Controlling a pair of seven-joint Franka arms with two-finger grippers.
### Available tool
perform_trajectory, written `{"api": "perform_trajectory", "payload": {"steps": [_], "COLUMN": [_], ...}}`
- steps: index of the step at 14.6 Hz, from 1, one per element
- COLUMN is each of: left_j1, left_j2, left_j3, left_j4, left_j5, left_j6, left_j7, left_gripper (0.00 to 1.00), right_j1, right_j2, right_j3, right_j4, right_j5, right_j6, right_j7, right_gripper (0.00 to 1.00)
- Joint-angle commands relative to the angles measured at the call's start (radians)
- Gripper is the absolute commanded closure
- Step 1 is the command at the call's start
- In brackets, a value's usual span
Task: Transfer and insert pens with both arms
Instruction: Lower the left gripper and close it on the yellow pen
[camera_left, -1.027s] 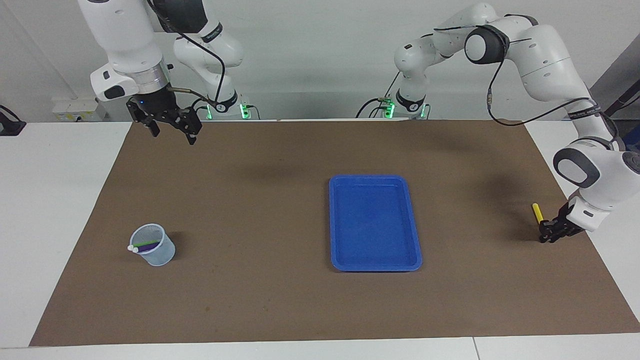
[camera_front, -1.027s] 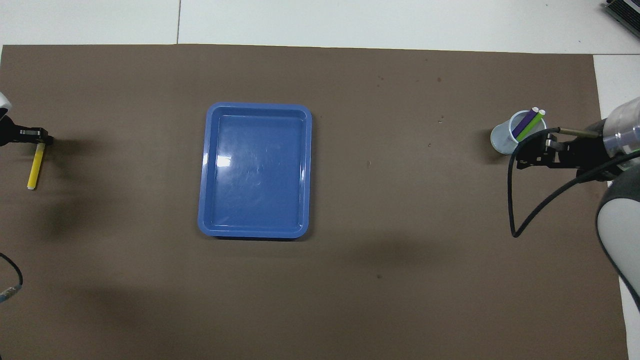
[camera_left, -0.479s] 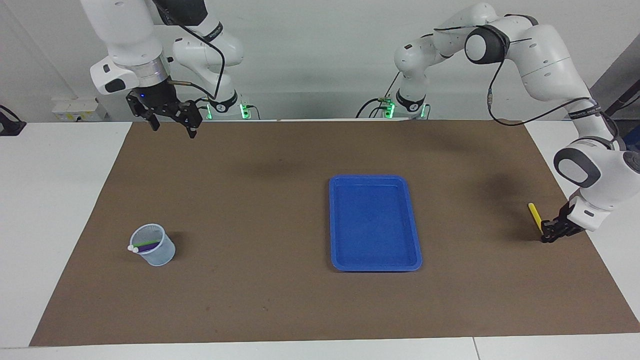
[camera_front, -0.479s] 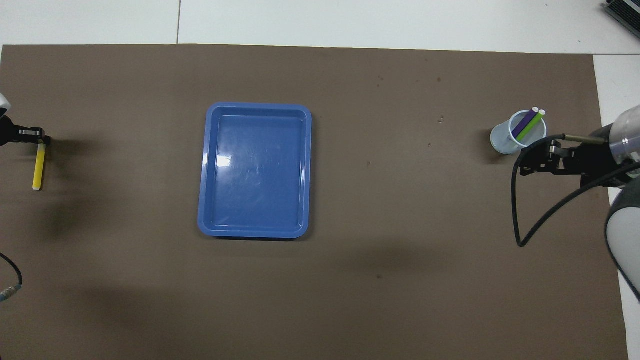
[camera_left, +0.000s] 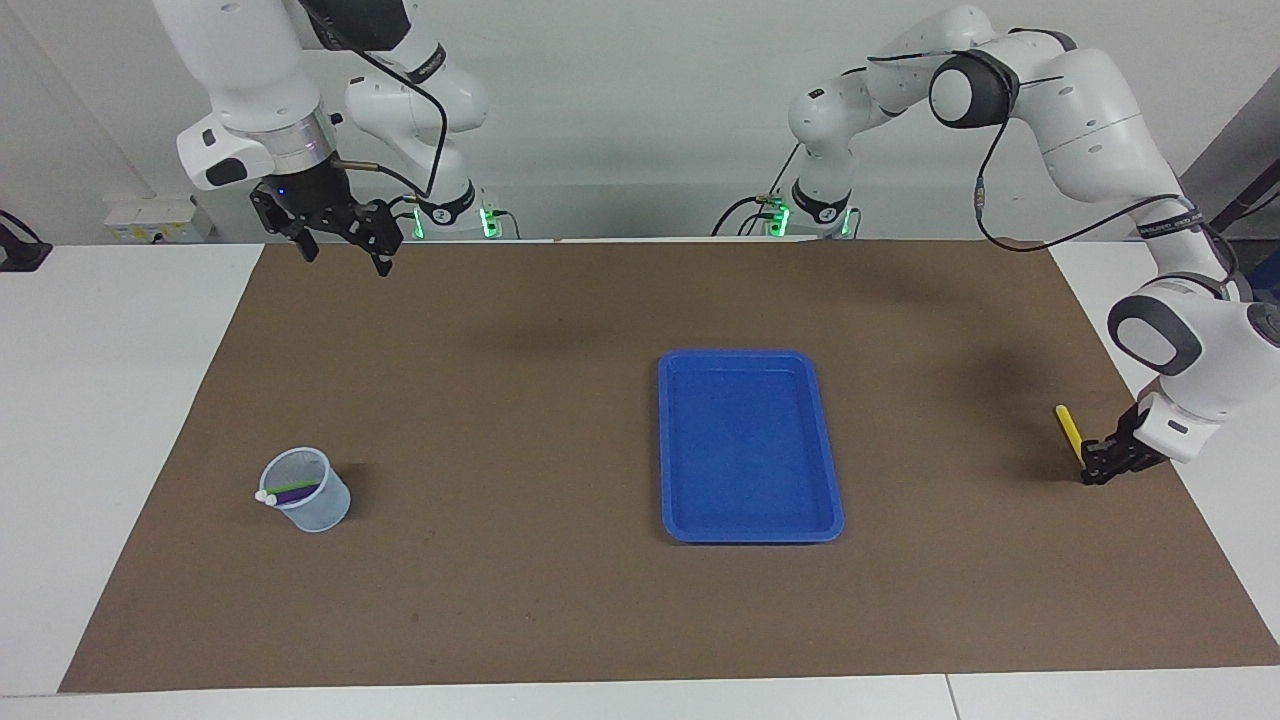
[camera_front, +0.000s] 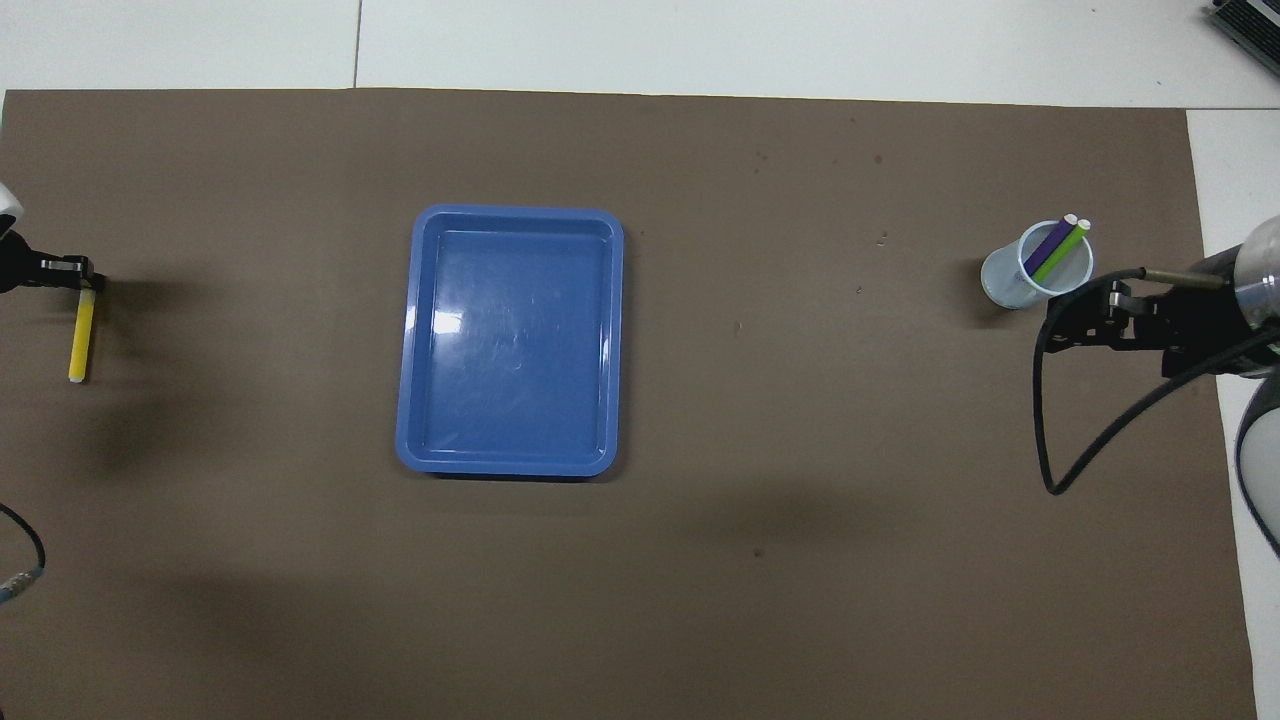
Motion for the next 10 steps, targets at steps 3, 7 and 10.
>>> {"api": "perform_trajectory", "payload": {"steps": [3,7,10], "left_j1": [-0.013,-0.040,-0.041], "left_j2": [0.002,-0.013,-0.036], "left_j3": [0.010,0.016,0.016], "left_j4": [0.060,0.086,0.095], "left_j5": [-0.015,-0.009,-0.013], "left_j6": [-0.093,-0.146,-0.187], "left_j7": [-0.033,-0.094,-0.131], "left_gripper": [1.00,1.00,1.00], "right_j1": [-0.005,-0.003,-0.002], "right_j2": [-0.006,-0.008,-0.013], "right_j3": [-0.007,-0.007,-0.004], "right_j4": [-0.001,-0.007,-0.010], "right_j5": [0.028,0.028,0.028], "right_j6": [-0.014,-0.007,-0.008], "right_j7": [-0.074,-0.114,-0.115], "right_gripper": [0.00,0.00,0.00]}}
